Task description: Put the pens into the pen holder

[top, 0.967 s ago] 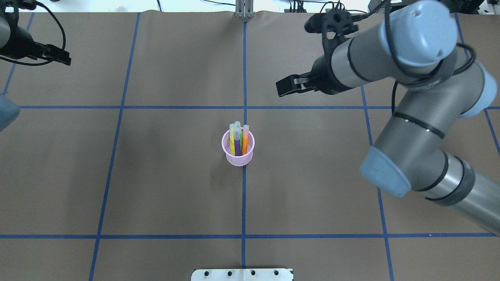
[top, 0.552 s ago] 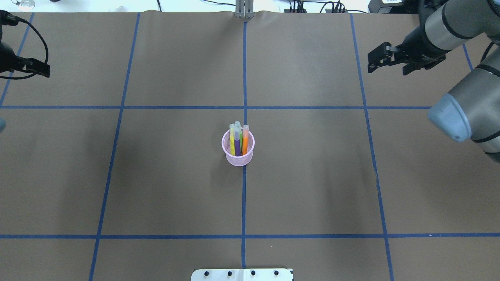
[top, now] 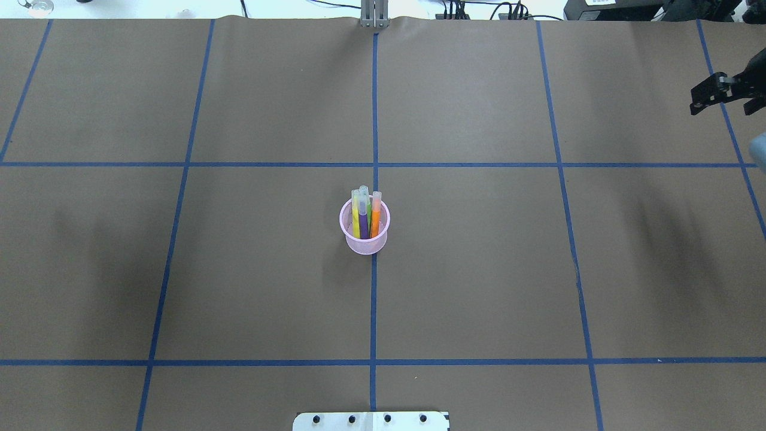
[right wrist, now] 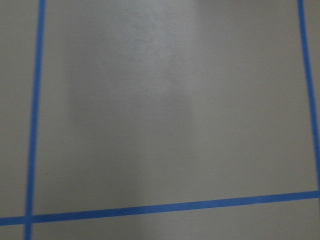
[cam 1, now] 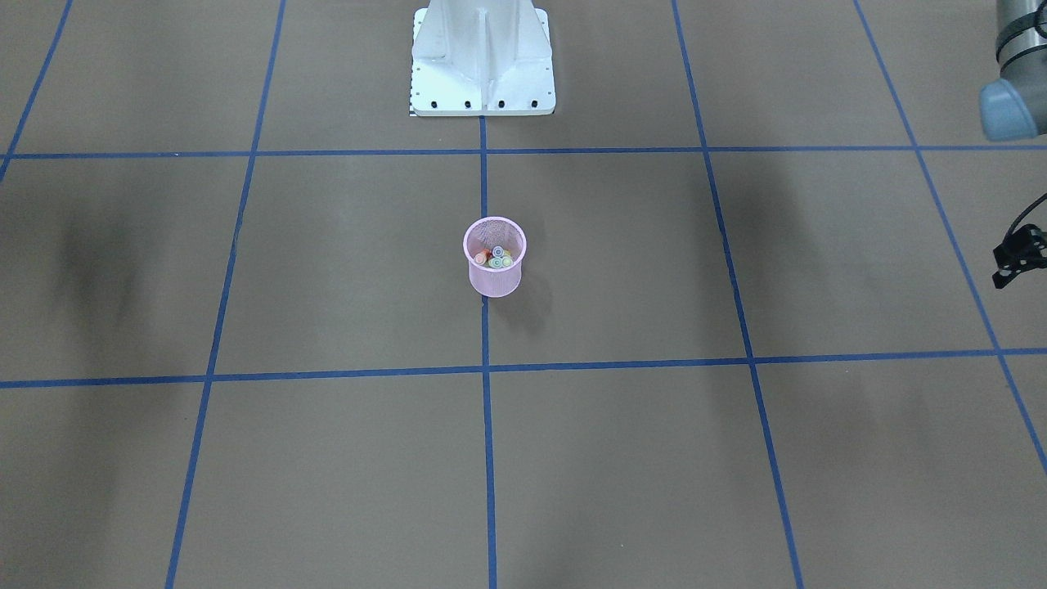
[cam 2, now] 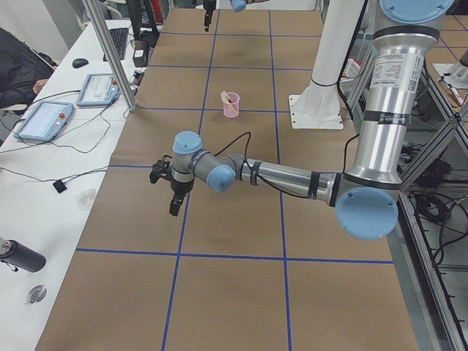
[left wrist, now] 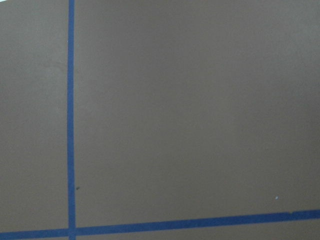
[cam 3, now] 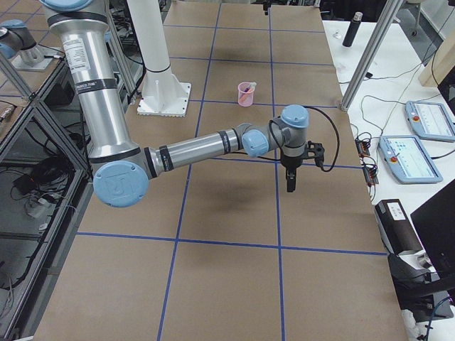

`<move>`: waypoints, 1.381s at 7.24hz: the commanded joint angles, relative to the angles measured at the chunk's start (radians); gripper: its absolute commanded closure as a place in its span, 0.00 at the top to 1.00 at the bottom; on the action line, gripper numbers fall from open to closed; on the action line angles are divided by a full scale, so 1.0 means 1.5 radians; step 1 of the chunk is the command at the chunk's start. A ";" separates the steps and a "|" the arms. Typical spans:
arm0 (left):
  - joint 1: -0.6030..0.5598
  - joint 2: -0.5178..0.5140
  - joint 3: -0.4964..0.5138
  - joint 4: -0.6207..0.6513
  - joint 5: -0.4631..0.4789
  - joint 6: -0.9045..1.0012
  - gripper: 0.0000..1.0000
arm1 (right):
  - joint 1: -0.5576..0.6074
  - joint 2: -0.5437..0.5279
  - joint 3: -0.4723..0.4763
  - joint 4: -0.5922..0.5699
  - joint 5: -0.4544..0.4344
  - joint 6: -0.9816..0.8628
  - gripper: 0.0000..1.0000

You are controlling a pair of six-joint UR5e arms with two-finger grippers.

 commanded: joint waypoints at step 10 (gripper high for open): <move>-0.135 0.091 -0.114 0.240 -0.061 0.152 1.00 | 0.179 -0.144 0.021 -0.132 0.136 -0.163 1.00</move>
